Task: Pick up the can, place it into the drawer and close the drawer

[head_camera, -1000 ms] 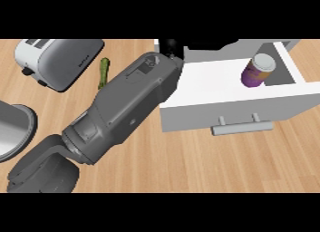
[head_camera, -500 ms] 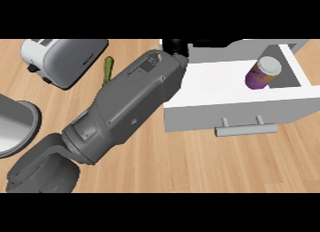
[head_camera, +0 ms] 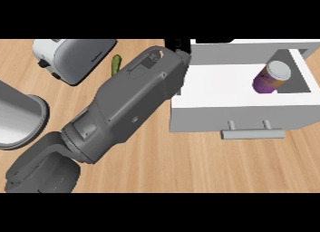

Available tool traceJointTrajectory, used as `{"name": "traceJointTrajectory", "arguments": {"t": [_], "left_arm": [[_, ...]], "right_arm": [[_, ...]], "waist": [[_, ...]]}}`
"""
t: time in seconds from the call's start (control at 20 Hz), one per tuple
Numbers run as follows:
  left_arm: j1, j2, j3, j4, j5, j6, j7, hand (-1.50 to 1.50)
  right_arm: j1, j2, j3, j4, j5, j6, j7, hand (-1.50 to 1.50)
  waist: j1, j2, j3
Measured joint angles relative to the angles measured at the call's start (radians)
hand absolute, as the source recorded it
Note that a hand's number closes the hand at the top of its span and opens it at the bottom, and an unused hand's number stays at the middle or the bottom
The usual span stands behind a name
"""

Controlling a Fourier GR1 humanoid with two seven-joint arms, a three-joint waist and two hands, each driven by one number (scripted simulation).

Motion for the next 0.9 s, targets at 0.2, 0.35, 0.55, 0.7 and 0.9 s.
{"name": "traceJointTrajectory", "arguments": {"t": [0.2,0.35,0.55,0.7,0.9], "left_arm": [[-0.006,0.0,0.003,-0.007,-0.003,0.008,0.027,-1.5],[-0.009,0.0,0.008,-0.015,-0.011,0.019,0.044,-1.5],[0.007,0.016,0.009,-0.034,-0.032,0.021,0.069,-1.5],[0.03,0.035,0.004,-0.071,-0.05,0.034,0.09,-1.5],[0.05,0.064,0.0,-0.109,-0.072,0.04,0.117,-1.5]], "right_arm": [[-0.075,0.0,0.118,0.065,0.199,-0.049,-0.016,-1.5],[-0.143,0.014,0.214,0.145,0.346,-0.111,-0.027,-1.5],[-0.231,0.004,0.291,0.28,0.493,-0.18,-0.052,-1.5],[-0.291,-0.004,0.331,0.405,0.58,-0.238,-0.09,-1.5],[-0.405,-0.023,0.375,0.577,0.68,-0.279,-0.104,-1.5]], "waist": [[0.016,-0.005,0.0],[0.027,-0.008,-0.001],[0.038,-0.012,-0.001],[0.046,-0.014,-0.001],[0.054,-0.015,-0.001]]}}
